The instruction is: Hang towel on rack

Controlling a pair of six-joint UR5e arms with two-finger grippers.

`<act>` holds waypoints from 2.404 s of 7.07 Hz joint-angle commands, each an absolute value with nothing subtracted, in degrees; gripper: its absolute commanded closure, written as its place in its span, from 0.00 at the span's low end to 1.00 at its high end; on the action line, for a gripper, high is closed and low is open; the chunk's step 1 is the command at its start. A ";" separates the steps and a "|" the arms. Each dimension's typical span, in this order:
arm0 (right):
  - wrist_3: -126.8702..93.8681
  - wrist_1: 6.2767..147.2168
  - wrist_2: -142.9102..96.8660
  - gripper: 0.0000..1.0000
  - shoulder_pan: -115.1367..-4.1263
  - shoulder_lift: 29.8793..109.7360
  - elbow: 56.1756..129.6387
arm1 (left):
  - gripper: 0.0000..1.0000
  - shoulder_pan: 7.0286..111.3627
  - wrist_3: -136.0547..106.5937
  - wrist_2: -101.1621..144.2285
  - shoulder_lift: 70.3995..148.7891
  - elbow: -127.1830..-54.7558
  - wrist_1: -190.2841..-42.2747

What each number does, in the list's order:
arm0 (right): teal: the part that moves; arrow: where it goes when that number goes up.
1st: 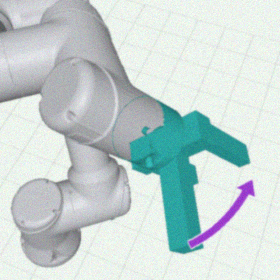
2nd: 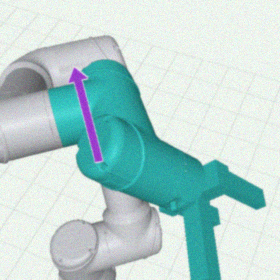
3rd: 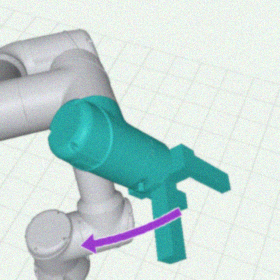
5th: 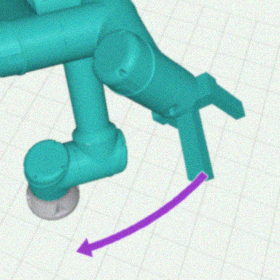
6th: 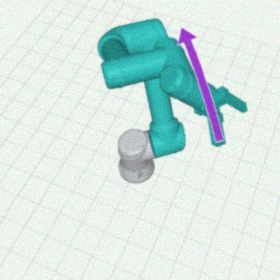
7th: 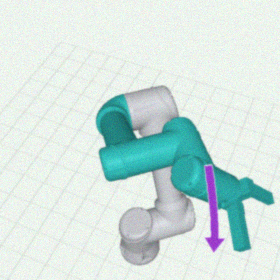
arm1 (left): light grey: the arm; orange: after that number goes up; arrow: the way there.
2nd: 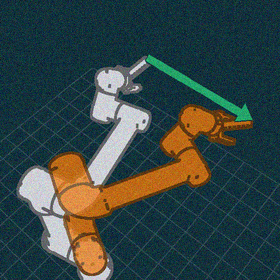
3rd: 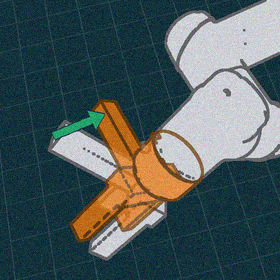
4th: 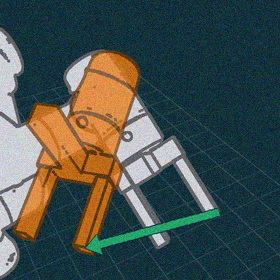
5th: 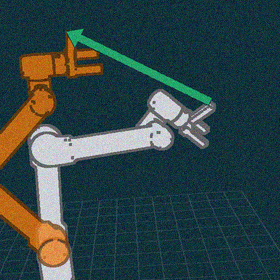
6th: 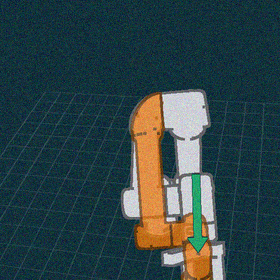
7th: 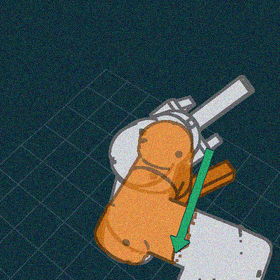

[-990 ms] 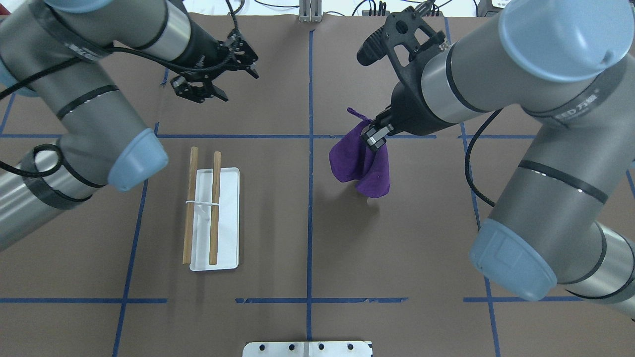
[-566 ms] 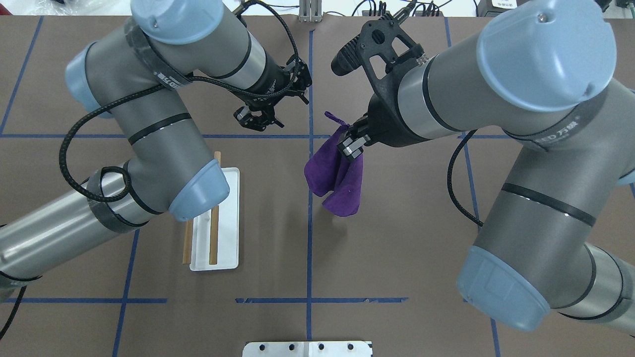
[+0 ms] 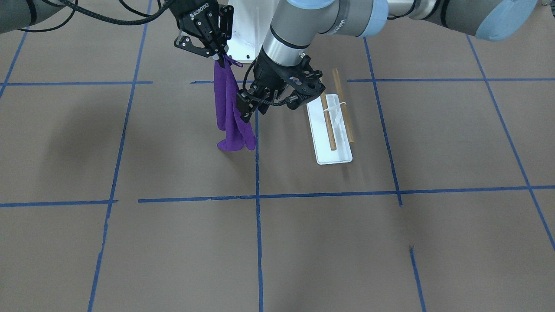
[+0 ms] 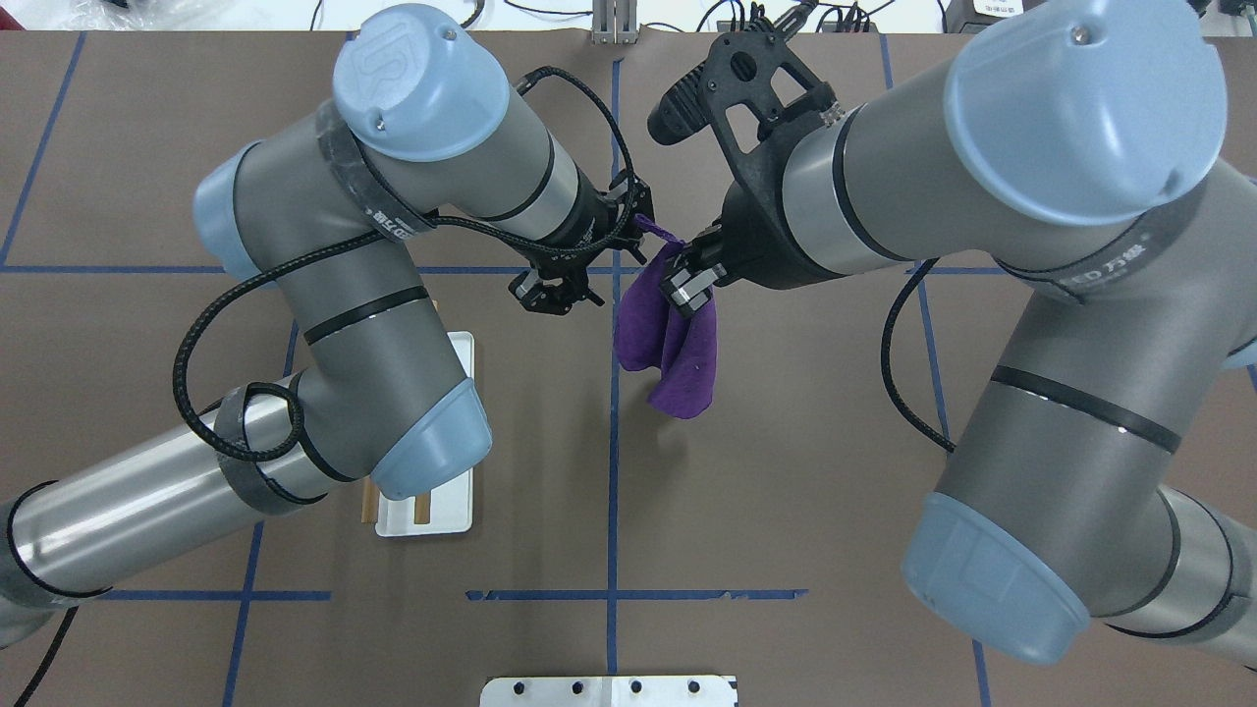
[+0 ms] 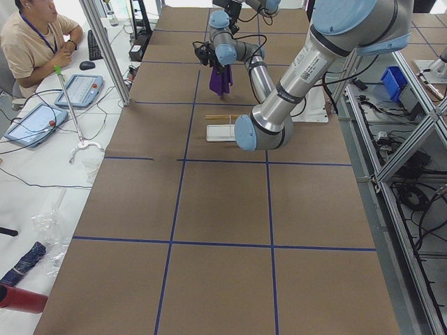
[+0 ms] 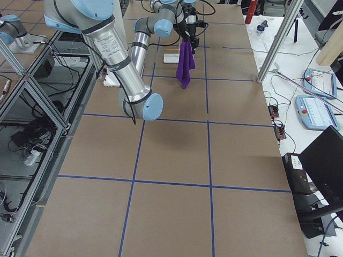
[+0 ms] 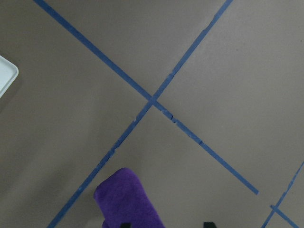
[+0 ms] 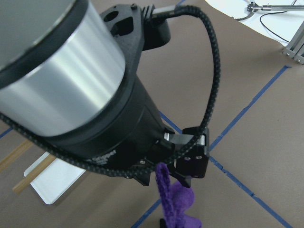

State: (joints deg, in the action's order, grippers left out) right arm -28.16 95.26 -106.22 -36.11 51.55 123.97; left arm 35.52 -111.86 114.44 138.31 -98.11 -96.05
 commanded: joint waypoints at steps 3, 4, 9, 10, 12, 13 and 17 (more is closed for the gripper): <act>-28.21 94.75 -106.17 1.00 -35.42 51.50 124.01 | 0.52 34.89 -112.06 114.35 138.78 -98.88 -95.80; -28.21 94.75 -106.17 1.00 -35.42 51.50 124.01 | 0.60 34.89 -112.06 114.26 138.69 -98.88 -95.80; -28.13 94.66 -106.17 1.00 -35.42 51.42 124.01 | 1.00 34.37 -113.38 111.53 138.16 -99.23 -95.98; -28.13 94.66 -106.17 1.00 -35.42 51.42 124.01 | 1.00 34.37 -113.20 111.53 138.16 -99.23 -95.98; -31.00 94.75 -106.96 0.01 -34.64 51.50 123.92 | 1.00 34.37 -112.42 111.53 136.51 -100.88 -95.98; -31.63 95.18 -109.14 0.00 -34.80 51.94 123.58 | 1.00 34.37 -111.98 111.53 133.36 -104.38 -95.98; -25.88 105.45 -109.59 0.00 -41.28 59.57 120.96 | 1.00 36.03 -93.49 111.53 120.54 -116.95 -95.63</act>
State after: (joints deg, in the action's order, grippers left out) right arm -29.58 102.52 -109.21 -38.44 57.24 122.67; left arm 35.36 -100.27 111.53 124.66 -113.49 -95.70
